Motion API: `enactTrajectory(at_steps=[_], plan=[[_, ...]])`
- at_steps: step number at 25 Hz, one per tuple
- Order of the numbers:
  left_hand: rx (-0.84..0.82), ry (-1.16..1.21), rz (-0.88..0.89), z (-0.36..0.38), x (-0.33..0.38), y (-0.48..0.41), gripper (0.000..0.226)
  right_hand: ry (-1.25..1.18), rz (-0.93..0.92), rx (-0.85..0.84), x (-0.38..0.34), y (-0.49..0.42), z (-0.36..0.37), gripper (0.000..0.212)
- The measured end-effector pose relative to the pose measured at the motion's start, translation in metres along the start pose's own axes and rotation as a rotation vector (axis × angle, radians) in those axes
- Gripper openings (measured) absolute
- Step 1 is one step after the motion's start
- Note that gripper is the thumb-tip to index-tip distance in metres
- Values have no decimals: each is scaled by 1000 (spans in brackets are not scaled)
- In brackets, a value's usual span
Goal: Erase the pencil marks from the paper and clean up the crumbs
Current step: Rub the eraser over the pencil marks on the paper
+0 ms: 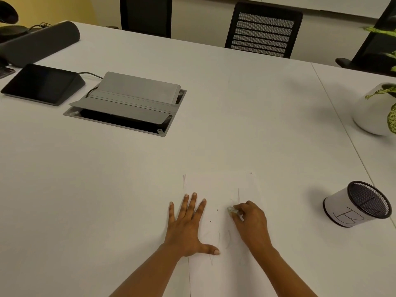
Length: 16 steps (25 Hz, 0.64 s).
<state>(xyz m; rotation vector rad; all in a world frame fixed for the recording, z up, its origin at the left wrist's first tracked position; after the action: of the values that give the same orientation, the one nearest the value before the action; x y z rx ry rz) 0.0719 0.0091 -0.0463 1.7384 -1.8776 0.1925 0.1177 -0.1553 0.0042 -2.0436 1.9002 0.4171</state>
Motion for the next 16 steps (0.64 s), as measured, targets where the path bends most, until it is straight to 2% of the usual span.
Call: enactTrajectory(at_steps=[3, 7, 9, 11, 13, 16], plan=[[-28, -8, -20, 1, -2, -2, 136, -2, 36, 14, 3, 2, 0, 13], [-80, -48, -73, -3, 7, -5, 130, -53, 116, 34, 10, 8, 1, 14], [-16, -53, -74, -2, 14, -8, 127, -79, 162, 53, 12, 12, 0, 14], [148, -23, -50, -2, 26, -11, 125, -107, 189, 64, 12, 19, 2, 14], [124, 78, -57, 10, 33, -13, 116, -117, 185, 67, 10, 25, 4, 11], [151, 80, -8, 19, 37, -16, 106, -119, 182, 61, 8, 29, 7, 10]])
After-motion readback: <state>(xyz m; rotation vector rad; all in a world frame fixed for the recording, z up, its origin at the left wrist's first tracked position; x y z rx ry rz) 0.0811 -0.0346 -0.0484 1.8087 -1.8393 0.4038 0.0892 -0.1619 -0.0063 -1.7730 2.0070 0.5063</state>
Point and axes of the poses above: each hand's wrist, its own y-axis away from the middle knuckle, its own z-axis out of the palm, x = y × z, the point moved 6 cm from there along -y, towards the middle knuckle, and after that the axes turned 14 degrees about y, right-handed, at the moved point
